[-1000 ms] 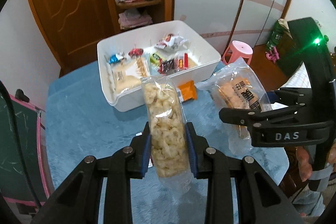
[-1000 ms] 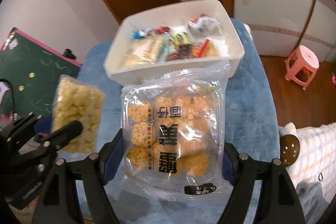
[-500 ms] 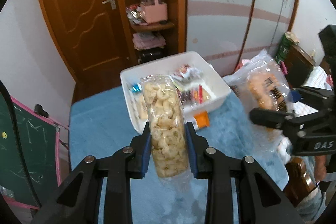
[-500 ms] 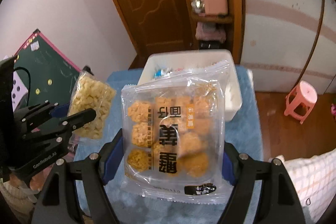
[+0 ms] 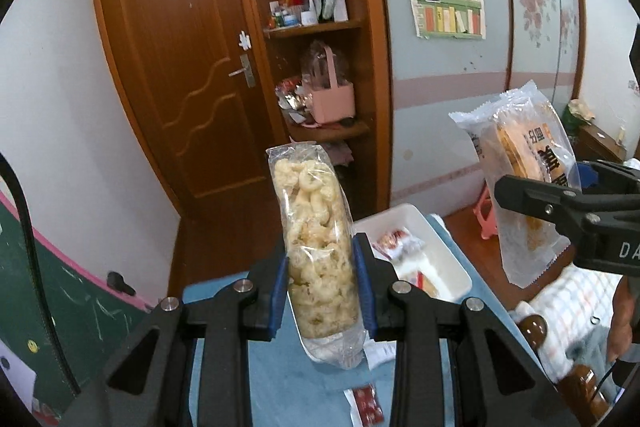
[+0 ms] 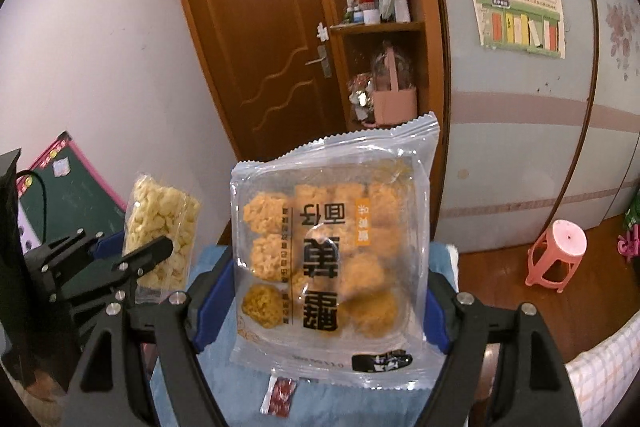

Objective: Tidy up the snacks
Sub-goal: 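Carry the puffed-snack bag and cracker bag into the white bin, open both tools, then lift both tools out of the bin back over the table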

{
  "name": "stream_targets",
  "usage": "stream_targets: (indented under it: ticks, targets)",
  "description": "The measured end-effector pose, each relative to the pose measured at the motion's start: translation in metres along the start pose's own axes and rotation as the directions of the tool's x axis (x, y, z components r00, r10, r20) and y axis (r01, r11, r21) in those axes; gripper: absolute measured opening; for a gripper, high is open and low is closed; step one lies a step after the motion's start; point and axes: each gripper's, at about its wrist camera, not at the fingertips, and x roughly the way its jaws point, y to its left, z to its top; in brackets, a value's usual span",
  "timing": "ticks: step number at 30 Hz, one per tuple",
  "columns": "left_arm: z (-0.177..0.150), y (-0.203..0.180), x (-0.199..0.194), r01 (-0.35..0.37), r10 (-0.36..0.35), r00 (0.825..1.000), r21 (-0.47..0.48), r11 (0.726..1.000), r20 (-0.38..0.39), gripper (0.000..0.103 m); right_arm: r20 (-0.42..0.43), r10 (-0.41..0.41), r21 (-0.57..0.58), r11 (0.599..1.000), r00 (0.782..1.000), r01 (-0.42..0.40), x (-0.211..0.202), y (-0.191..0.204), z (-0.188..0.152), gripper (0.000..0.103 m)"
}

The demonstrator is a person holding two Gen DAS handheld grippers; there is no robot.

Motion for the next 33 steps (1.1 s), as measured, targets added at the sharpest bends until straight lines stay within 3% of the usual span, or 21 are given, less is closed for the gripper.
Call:
stream_targets:
  ticks: [8, 19, 21, 22, 23, 26, 33]
  targets:
    - [0.017, -0.002, 0.062, -0.008, 0.007, 0.999, -0.021, 1.0, -0.04, 0.029, -0.006, -0.054, 0.033, 0.998, 0.999, 0.054, 0.05, -0.018, 0.022, 0.08]
    - [0.0, -0.009, 0.163, -0.042, 0.037, 0.985, -0.026, 0.999, -0.169, 0.03, -0.177, -0.06, 0.099, 0.992, 0.982, 0.079, 0.144, -0.048, -0.006, 0.082]
    - [-0.005, -0.01, 0.181, -0.063, 0.056, 0.978, -0.027, 0.998, -0.202, 0.042, -0.219, -0.067, 0.091, 0.992, 0.974, 0.088, 0.159, -0.048, -0.011, 0.082]
    - [-0.008, -0.009, 0.189, -0.062, 0.054, 0.973, -0.032, 0.998, -0.223, 0.07, -0.239, -0.072, 0.083, 0.992, 0.968, 0.095, 0.166, -0.047, -0.014, 0.084]
    - [-0.012, -0.009, 0.196, -0.068, 0.056, 0.969, -0.039, 0.997, -0.241, 0.087, -0.253, -0.079, 0.073, 0.992, 0.964, 0.101, 0.172, -0.047, -0.015, 0.087]
    - [-0.022, -0.006, 0.201, -0.065, 0.051, 0.968, -0.051, 0.997, -0.246, 0.09, -0.225, -0.088, 0.067, 0.992, 0.97, 0.106, 0.175, -0.048, -0.022, 0.103]
    - [-0.035, 0.007, 0.189, -0.042, 0.018, 0.967, -0.089, 0.995, -0.255, 0.09, -0.199, -0.062, 0.078, 0.994, 0.978, 0.079, 0.164, -0.05, -0.025, 0.103]
